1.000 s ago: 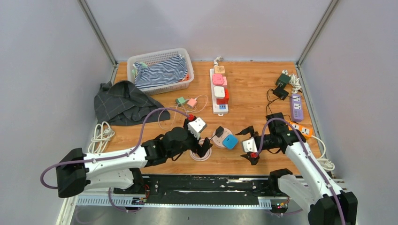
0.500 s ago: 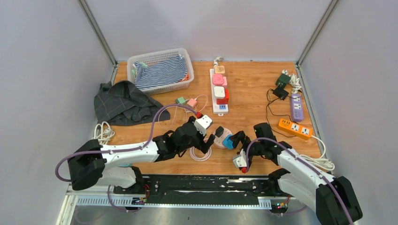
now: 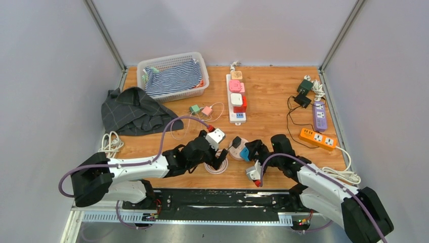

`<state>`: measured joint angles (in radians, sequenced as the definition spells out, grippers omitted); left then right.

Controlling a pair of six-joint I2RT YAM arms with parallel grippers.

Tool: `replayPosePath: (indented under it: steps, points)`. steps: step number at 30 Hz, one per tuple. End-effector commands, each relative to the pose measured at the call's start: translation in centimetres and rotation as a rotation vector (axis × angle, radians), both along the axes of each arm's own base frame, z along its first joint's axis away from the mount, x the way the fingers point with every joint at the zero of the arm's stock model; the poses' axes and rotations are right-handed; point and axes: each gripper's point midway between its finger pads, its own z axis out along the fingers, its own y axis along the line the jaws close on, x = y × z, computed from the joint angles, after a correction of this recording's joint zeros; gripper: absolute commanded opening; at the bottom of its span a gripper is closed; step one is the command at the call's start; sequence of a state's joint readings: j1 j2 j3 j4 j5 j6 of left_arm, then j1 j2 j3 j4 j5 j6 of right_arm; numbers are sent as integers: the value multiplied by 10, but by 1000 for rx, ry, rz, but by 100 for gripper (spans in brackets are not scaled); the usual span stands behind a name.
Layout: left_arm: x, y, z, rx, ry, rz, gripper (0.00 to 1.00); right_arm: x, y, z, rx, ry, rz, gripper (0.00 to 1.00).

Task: Pull the plug off the socket
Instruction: Remove the plug from the socket.

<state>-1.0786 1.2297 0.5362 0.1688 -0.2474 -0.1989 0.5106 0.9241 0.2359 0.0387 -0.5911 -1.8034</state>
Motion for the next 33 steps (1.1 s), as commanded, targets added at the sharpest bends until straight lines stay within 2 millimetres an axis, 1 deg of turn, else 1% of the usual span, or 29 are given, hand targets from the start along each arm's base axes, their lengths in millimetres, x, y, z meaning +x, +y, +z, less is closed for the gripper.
replayPosePath:
  steps: [1,4,8,13,15,20,25,29,32,33]
  points:
    - [0,5,2,-18,-6,15,93,4,0,7,20,-19,-37,75]
    - [-1,6,1,-16,-6,13,93,6,1,16,47,-4,-59,69]
    - [-2,7,0,-16,-7,8,93,7,2,28,73,20,-81,63]
    - [-2,7,1,-5,-21,-10,93,2,5,37,95,91,-92,59]
    - [-3,6,2,-4,-28,-22,93,1,8,39,99,109,-85,55]
    - [-1,3,7,1,-56,-47,93,-2,15,33,78,167,-60,49]
    - [-2,0,14,-4,-86,-83,93,-8,15,23,27,238,-47,43]
    - [-12,-7,22,-49,-106,-163,93,-12,17,18,-20,277,-17,39]
    - [-22,-13,29,-113,-118,-227,94,-10,19,17,-47,293,-15,33]
    - [-25,-14,28,-121,-115,-242,94,-10,18,15,-55,302,-17,31]
